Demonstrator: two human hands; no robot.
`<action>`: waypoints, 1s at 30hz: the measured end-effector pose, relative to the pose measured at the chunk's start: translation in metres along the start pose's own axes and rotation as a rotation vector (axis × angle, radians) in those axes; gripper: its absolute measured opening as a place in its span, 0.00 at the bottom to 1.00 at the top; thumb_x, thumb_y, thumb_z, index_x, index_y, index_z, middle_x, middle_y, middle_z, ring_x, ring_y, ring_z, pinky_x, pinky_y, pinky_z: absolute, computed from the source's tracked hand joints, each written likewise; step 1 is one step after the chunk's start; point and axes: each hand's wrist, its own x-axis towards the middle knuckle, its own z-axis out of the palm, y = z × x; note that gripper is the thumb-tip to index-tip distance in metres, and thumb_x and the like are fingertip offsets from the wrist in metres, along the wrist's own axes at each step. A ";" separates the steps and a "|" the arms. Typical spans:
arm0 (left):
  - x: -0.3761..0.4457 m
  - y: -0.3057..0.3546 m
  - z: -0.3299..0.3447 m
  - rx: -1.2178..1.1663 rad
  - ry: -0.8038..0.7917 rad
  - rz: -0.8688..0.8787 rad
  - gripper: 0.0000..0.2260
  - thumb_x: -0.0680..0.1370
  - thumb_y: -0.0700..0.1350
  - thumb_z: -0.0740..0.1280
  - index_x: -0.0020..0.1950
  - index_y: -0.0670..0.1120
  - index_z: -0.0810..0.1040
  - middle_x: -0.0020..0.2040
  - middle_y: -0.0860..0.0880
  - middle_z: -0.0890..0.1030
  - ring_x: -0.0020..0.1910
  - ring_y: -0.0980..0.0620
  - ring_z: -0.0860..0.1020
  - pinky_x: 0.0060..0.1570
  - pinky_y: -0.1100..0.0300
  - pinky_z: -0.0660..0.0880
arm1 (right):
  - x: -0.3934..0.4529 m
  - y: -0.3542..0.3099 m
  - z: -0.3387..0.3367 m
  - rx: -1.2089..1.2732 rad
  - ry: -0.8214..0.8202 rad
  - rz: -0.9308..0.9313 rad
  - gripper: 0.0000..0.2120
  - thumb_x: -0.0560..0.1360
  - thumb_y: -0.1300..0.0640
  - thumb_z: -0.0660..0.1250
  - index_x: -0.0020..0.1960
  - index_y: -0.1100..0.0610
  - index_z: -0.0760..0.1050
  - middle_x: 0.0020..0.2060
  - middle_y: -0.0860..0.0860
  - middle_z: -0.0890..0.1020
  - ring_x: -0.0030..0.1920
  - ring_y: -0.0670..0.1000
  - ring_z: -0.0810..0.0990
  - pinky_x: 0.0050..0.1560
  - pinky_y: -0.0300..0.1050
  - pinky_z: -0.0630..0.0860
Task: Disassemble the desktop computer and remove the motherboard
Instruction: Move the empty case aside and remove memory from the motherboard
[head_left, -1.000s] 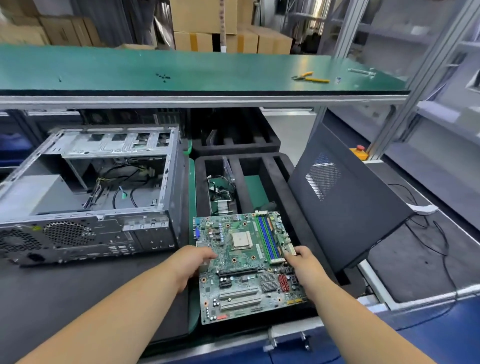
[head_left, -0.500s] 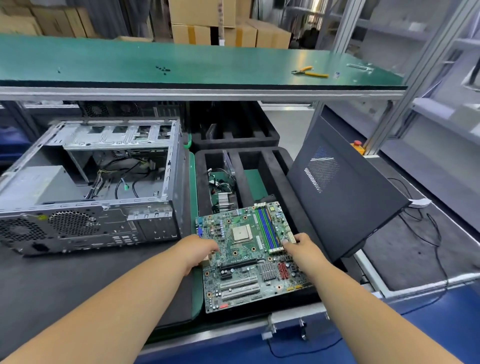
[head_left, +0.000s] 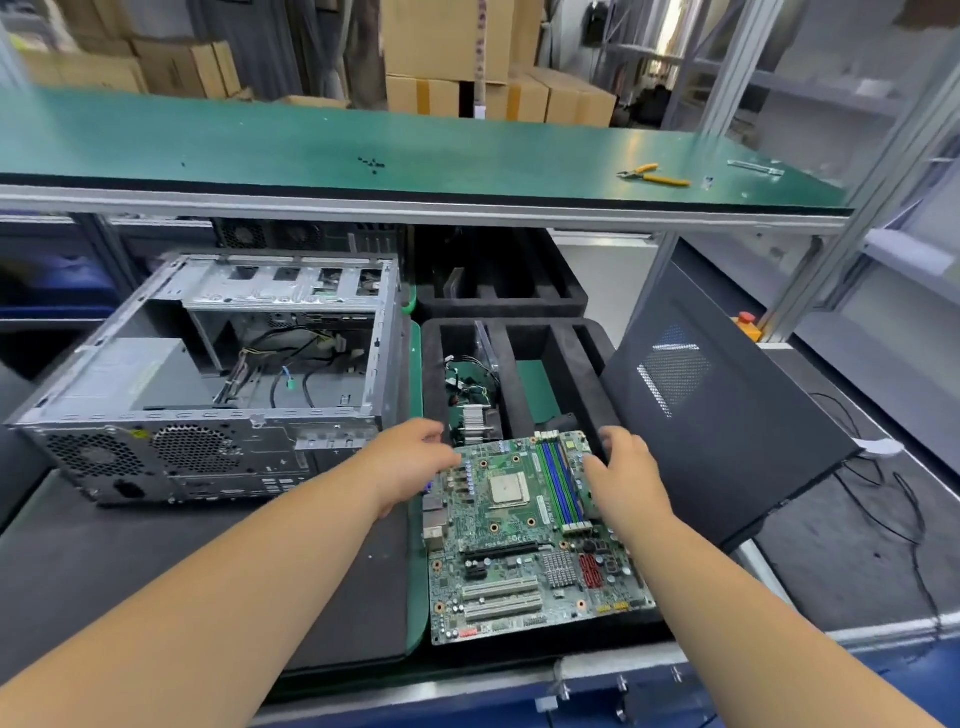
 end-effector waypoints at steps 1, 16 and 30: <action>-0.003 0.004 -0.008 -0.021 0.023 0.037 0.25 0.77 0.48 0.66 0.74 0.51 0.67 0.69 0.53 0.72 0.67 0.52 0.71 0.59 0.60 0.65 | 0.005 -0.012 0.002 0.018 0.015 -0.046 0.20 0.78 0.52 0.62 0.69 0.52 0.68 0.64 0.51 0.71 0.62 0.54 0.72 0.61 0.55 0.72; -0.029 -0.056 -0.192 -0.268 0.367 0.250 0.10 0.78 0.37 0.66 0.55 0.49 0.81 0.51 0.53 0.83 0.52 0.59 0.80 0.50 0.68 0.74 | 0.028 -0.205 0.088 0.293 -0.302 -0.094 0.15 0.80 0.44 0.60 0.64 0.47 0.72 0.56 0.44 0.76 0.52 0.48 0.74 0.51 0.45 0.68; 0.040 -0.172 -0.340 -0.316 0.457 0.188 0.11 0.75 0.40 0.66 0.47 0.56 0.82 0.48 0.56 0.83 0.50 0.60 0.80 0.48 0.65 0.74 | 0.057 -0.303 0.127 0.015 -0.272 0.240 0.26 0.78 0.47 0.65 0.70 0.60 0.68 0.66 0.57 0.74 0.63 0.60 0.74 0.56 0.50 0.71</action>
